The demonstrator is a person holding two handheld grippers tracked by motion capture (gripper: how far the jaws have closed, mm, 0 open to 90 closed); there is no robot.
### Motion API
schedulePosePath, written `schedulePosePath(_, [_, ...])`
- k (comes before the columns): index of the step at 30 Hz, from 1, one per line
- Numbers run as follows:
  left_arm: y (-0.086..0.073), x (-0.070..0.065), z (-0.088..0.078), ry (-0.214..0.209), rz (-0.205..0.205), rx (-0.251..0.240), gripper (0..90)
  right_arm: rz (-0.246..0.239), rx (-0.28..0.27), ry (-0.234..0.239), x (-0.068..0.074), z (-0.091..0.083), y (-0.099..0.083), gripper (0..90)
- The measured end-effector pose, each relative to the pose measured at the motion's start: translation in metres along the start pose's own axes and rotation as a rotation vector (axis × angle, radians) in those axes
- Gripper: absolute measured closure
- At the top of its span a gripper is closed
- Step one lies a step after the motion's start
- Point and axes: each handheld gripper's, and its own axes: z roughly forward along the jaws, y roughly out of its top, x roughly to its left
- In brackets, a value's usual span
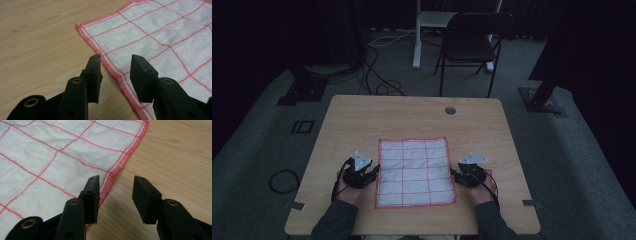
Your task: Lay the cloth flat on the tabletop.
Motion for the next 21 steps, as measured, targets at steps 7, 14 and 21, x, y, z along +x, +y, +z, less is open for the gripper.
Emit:
schedulePosePath(7, [-0.0028,0.0066,0.0017,-0.01,-0.055,0.012,61.1,-0.015,0.003,0.0,0.0038,0.0002,0.0008,57.3])
schedulePosePath(14, [-0.0048,0.008,0.0051,-0.016,-0.09,0.023,60.4,-0.009,0.0,0.002,0.0045,0.0011,0.0011,56.7])
schedulePosePath(21, [-0.0065,0.0101,0.0093,-0.049,-0.142,0.023,59.9,-0.006,0.011,0.003,0.0041,0.0035,-0.0017,56.5])
